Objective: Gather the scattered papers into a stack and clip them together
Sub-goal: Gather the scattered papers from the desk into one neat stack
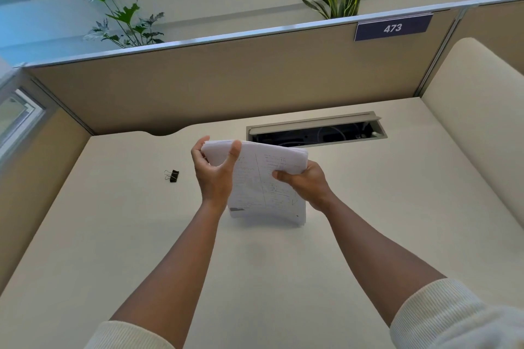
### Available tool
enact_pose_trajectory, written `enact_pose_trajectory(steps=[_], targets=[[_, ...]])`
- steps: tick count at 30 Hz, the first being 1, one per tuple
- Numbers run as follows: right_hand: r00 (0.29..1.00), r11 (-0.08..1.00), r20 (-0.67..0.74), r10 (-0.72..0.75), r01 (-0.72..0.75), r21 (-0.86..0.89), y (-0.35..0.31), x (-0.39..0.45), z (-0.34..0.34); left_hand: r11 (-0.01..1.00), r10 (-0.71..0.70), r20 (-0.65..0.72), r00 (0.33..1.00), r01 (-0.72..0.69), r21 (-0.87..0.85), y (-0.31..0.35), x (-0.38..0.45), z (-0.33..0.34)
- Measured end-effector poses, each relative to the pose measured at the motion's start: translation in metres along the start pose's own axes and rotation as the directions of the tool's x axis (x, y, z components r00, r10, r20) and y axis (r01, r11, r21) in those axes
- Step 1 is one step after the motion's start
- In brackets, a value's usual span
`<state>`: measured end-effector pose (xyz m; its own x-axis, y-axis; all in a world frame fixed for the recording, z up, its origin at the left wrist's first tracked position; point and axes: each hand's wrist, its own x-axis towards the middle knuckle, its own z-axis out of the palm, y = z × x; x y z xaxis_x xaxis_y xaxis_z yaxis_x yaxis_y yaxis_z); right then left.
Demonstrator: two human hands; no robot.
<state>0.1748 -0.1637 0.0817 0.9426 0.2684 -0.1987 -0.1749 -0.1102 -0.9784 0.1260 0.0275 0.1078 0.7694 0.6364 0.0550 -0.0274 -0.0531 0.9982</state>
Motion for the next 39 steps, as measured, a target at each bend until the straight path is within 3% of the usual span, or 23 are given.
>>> enact_pose_trajectory(steps=[6, 14, 28, 39], targets=[[1.000, 1.000, -0.013, 0.029, -0.029, 0.003, 0.006, -0.001, -0.005, 0.991, -0.015, 0.203, 0.979, -0.013, 0.137, -0.015, 0.007, -0.028], [0.997, 0.996, -0.025, 0.079, -0.080, -0.046, 0.015, -0.002, -0.002, 0.984, -0.131, 0.390, 0.912, 0.073, 0.160, -0.030, -0.001, -0.034], [0.993, 0.990, -0.018, 0.119, -0.120, -0.076, 0.018, -0.016, 0.001, 0.979, -0.201, 0.292, 0.935, 0.179, 0.100, -0.042, -0.015, -0.039], [0.990, 0.983, -0.001, 0.142, -0.141, -0.118, 0.017, -0.026, -0.001, 0.981, -0.196, 0.302, 0.933, 0.182, 0.074, -0.045, -0.020, -0.041]])
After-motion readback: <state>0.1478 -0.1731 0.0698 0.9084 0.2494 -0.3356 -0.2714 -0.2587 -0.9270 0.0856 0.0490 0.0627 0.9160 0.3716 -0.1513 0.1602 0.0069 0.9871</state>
